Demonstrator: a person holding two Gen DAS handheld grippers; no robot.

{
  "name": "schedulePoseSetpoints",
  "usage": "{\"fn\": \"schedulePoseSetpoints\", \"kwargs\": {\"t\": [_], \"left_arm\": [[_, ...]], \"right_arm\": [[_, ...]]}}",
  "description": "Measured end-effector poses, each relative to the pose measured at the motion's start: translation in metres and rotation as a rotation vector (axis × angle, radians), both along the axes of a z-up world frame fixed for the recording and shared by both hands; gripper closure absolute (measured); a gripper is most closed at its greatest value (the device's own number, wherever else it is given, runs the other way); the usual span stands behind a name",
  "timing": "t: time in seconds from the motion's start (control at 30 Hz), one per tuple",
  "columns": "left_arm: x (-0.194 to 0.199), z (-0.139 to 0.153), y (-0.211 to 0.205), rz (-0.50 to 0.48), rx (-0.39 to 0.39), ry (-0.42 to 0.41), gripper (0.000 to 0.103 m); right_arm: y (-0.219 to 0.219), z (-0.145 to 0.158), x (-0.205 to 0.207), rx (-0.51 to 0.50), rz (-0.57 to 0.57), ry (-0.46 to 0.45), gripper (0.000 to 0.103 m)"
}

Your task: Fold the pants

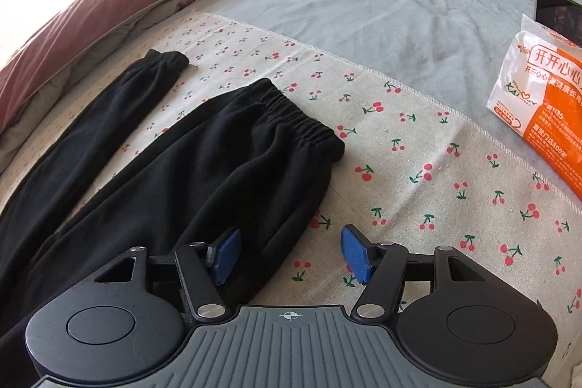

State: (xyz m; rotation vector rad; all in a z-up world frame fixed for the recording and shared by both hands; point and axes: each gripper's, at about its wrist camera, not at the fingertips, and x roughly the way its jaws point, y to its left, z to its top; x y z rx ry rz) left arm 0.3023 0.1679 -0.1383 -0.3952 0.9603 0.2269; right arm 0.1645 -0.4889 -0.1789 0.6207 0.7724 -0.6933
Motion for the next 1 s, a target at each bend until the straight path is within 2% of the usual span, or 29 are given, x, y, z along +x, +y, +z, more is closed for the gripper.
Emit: {"fn": "schedulePoseSetpoints", "kwargs": {"t": [0.03,0.07,0.1,0.17,0.3,0.37,0.43,0.53,0.63,0.67,0.73,0.77,0.8,0.83,0.87,0.93,0.97,1.0], "left_arm": [[0.001,-0.001,-0.002,0.022,0.02,-0.004,0.057],[0.001,0.0,-0.003,0.028,0.023,-0.016,0.071],[-0.001,0.001,-0.002,0.031,0.003,-0.023,0.08],[-0.01,0.005,0.013,0.062,-0.088,-0.045,0.095],[-0.036,0.016,0.046,0.071,-0.195,-0.096,0.098],[-0.052,0.022,0.054,0.065,-0.18,-0.111,0.099],[-0.069,0.024,0.065,0.063,-0.172,-0.129,0.099],[-0.087,0.012,0.077,0.056,-0.192,-0.115,0.099],[-0.09,-0.002,0.062,-0.054,-0.1,-0.074,0.096],[-0.088,-0.004,0.058,-0.086,-0.07,-0.058,0.09],[-0.088,0.004,0.055,-0.13,-0.003,-0.046,0.071],[-0.089,0.012,0.059,-0.121,0.026,-0.037,0.051],[-0.091,0.021,0.062,-0.117,0.041,-0.039,0.045],[-0.094,0.031,0.065,-0.12,0.047,-0.056,0.046],[-0.099,0.043,0.07,-0.114,0.075,-0.074,0.046],[-0.102,0.064,0.071,-0.107,0.132,-0.116,0.046],[-0.103,0.076,0.071,-0.107,0.148,-0.156,0.045],[-0.097,0.085,0.067,-0.108,0.146,-0.185,0.044]], "right_arm": [[0.002,-0.001,0.007,-0.02,0.025,-0.006,0.058],[0.003,-0.002,0.012,-0.034,0.049,-0.014,0.069],[0.002,-0.003,0.014,-0.038,0.061,-0.014,0.097],[-0.001,0.002,0.008,-0.005,0.037,-0.04,0.098],[0.002,0.032,-0.025,-0.034,0.038,-0.162,0.099],[0.006,0.045,-0.042,-0.026,0.053,-0.212,0.1],[0.011,0.051,-0.052,-0.029,0.073,-0.223,0.1],[0.02,0.043,-0.058,-0.039,0.116,-0.168,0.1],[0.024,0.012,-0.055,-0.038,0.121,-0.039,0.1],[0.024,0.001,-0.055,-0.027,0.116,-0.009,0.1],[0.023,-0.008,-0.058,-0.023,0.111,-0.007,0.099],[0.024,-0.005,-0.057,-0.037,0.109,0.009,0.098],[0.025,0.001,-0.055,-0.051,0.11,0.028,0.083],[0.026,0.009,-0.053,-0.08,0.094,0.058,0.067],[0.029,0.02,-0.052,-0.134,0.066,0.083,0.06],[0.038,0.051,-0.055,-0.278,0.007,0.063,0.027],[0.043,0.071,-0.053,-0.339,-0.009,0.034,0.022],[0.048,0.085,-0.048,-0.36,-0.009,0.007,0.021]]}}
